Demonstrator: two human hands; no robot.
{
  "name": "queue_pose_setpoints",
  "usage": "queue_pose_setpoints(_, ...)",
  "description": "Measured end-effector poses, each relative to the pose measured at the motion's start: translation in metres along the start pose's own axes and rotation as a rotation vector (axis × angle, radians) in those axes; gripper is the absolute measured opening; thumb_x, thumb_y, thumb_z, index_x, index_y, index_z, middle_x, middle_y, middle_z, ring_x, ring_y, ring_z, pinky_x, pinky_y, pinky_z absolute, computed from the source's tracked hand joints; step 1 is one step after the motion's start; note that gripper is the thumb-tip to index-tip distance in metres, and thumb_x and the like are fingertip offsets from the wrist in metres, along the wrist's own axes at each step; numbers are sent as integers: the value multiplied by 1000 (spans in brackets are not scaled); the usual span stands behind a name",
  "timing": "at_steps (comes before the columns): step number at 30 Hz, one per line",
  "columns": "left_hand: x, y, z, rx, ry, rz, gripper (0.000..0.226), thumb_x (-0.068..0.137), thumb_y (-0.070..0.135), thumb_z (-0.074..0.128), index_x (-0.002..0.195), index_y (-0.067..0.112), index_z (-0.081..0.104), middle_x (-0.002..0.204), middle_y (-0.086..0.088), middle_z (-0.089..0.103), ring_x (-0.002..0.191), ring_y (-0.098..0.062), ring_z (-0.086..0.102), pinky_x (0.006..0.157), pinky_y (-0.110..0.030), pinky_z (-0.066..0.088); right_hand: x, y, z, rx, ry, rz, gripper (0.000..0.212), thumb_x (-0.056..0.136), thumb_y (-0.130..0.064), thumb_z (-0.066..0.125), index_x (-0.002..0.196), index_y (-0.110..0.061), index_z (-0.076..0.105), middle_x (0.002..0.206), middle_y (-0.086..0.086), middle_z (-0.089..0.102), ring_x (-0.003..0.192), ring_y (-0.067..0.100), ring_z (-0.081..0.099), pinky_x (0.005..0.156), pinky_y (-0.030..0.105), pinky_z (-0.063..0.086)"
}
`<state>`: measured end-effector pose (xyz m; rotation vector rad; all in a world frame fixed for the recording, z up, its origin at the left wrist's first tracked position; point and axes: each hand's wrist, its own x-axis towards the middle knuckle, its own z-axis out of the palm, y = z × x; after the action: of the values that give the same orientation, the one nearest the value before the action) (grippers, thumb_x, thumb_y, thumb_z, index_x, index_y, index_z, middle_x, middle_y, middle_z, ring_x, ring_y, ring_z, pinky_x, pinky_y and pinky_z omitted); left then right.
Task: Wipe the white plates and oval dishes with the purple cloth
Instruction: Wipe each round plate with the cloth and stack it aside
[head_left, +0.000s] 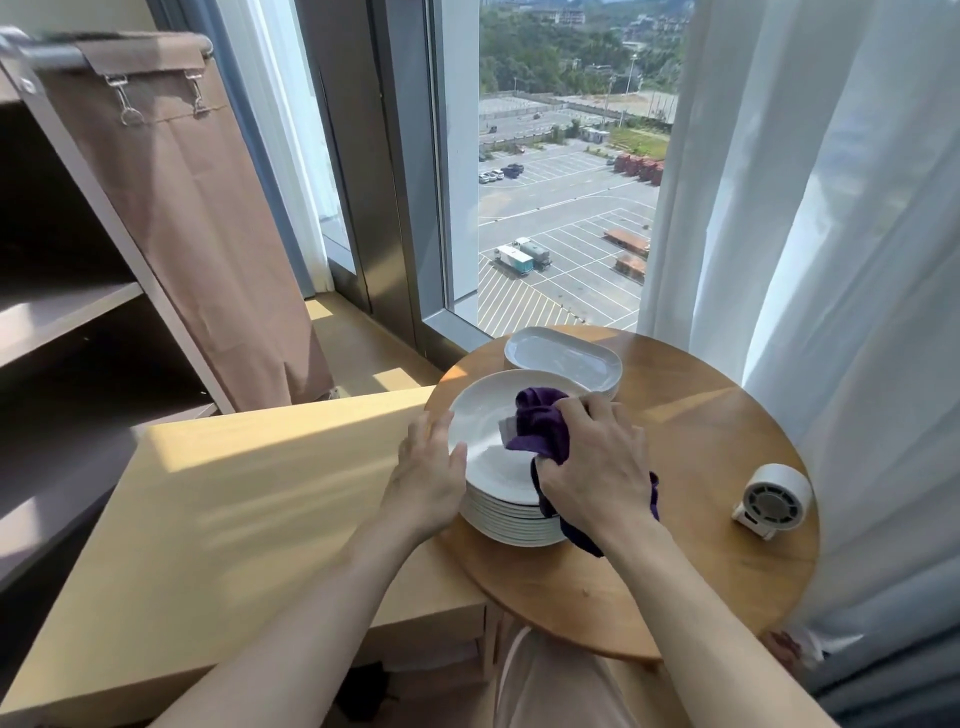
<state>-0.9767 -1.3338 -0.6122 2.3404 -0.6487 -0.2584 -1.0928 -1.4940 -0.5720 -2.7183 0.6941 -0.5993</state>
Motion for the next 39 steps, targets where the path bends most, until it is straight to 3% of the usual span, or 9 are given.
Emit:
queue_pose_setpoints(2,-12,6,-6,104,31,170,50,105,46,43,150,24,42,160,-2,29,148,-21,26,120,-38,23,-15,6,1,210,161,34,49,72,-28,73,120,-22,64,122,0,58,117,27,48,97,44,38)
queue_pose_setpoints(6,-42,11,-1,264,-142,384,56,94,70,38,129,33,59,146,12,48,144,-10,32,122,-35,20,-30,13,2,409,323,31,50,70,-25,70,119,-15,68,121,4,60,115,29,51,97,52,46)
queue_pose_setpoints(9,-49,10,7,297,-71,432,32,104,46,49,127,29,62,141,14,56,143,-9,35,124,-34,15,-38,19,5,452,371,20,50,70,-23,71,119,-12,70,122,4,60,115,29,52,96,53,46)
queue_pose_setpoints(12,-49,12,7,329,4,476,23,103,31,56,121,24,68,133,9,66,134,-14,48,117,-34,31,-50,31,9,499,390,-7,51,67,-19,72,117,-12,70,121,2,59,113,25,51,94,53,48)
queue_pose_setpoints(15,-46,19,4,361,18,466,19,100,29,62,115,22,72,124,6,71,120,-17,58,104,-33,44,-59,41,10,577,397,43,48,66,-17,71,113,-17,71,116,-5,59,110,19,52,92,51,50)
queue_pose_setpoints(19,-42,29,-2,402,-9,384,19,101,34,60,113,26,73,117,8,72,112,-17,61,89,-34,51,-58,40,10,640,348,102,44,67,-20,67,111,-21,70,111,-11,57,107,18,53,93,44,50)
queue_pose_setpoints(28,-29,41,-19,400,-186,215,23,98,44,63,117,37,75,127,18,68,117,-10,59,92,-29,49,-55,40,16,711,338,127,40,70,-21,69,111,-24,69,109,-12,58,107,15,54,91,10,39)
queue_pose_setpoints(35,-37,42,-23,353,-68,330,22,100,42,61,109,30,77,111,16,73,102,-8,62,75,-23,42,-53,39,15,755,404,117,38,73,-29,65,110,-22,70,110,-10,59,108,16,55,92,18,43)
queue_pose_setpoints(39,-41,46,-27,271,14,366,18,102,35,59,101,25,74,101,11,71,95,-13,61,73,-28,43,-53,37,14,777,463,110,39,74,-25,65,111,-16,70,112,-4,60,109,20,55,94,23,45)
